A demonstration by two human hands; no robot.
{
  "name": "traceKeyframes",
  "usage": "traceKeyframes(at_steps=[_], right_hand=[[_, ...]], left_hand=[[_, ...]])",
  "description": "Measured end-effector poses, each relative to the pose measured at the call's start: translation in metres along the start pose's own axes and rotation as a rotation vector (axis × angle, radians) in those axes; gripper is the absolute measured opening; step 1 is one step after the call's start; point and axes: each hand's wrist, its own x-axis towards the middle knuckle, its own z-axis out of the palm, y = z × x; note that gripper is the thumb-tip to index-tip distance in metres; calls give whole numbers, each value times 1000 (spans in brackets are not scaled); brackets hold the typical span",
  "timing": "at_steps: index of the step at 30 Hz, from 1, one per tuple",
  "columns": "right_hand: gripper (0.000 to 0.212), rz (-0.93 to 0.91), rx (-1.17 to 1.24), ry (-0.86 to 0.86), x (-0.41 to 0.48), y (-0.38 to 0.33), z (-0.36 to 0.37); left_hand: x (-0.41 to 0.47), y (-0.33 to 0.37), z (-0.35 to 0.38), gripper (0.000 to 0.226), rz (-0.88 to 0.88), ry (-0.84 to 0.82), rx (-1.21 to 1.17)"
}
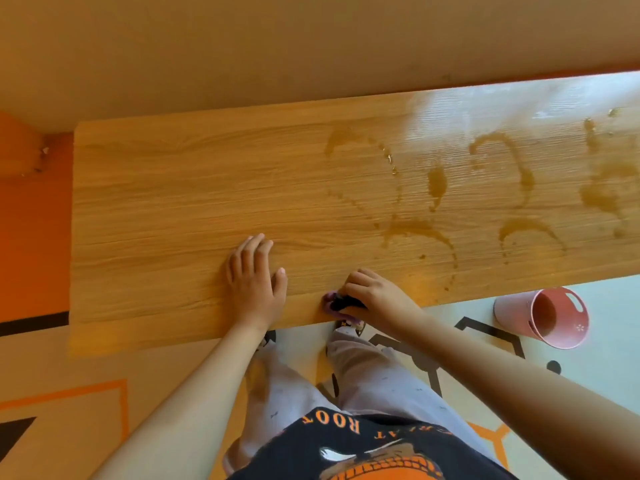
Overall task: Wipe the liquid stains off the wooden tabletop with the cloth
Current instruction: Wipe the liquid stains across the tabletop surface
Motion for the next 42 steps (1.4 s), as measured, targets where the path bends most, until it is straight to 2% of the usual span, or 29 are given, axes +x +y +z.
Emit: traceKeyframes(at_steps=[2,4,8,12,15,18,21,23,26,28,32,35,38,42], right_hand=[[24,-43,-35,-39,25,16,-16],[26,-38,-67,-9,56,35,-36],[24,76,-57,105,117,62,-70],[24,129,-29,100,125,65,-73],[21,2,-3,22,92,54,-59],[25,-144,12,-132,55,46,-41],[29,-201,20,-238,43,46,-36],[31,-224,7,-251,55,50,-42],[32,-232,-22,-198,96,60,-58],[29,-193,-45,-100,136,69,-72],[28,74,-67,96,214,92,-104],[30,157,-84,120,235,100,-113],[28,129,-70,104,219,94,-104],[25,-39,-63,14,167,79,-82]], left_hand=[[1,1,0,48,-8,3,-10],[1,1,1,48,-17,-5,-6],[1,1,2,48,-32,-22,11],[0,2,1,48,-43,-40,20],[-1,2,1,50,-39,-56,29],[0,3,-1,50,-40,-57,23],[1,5,-1,50,-30,-47,17],[1,3,1,50,-34,-33,18],[2,2,2,50,-37,-29,34],[3,4,1,50,-37,-27,32],[0,4,1,49,-35,-28,22],[1,3,0,49,-36,-30,27],[0,3,1,49,-27,-33,31],[0,3,1,49,-40,-53,36]])
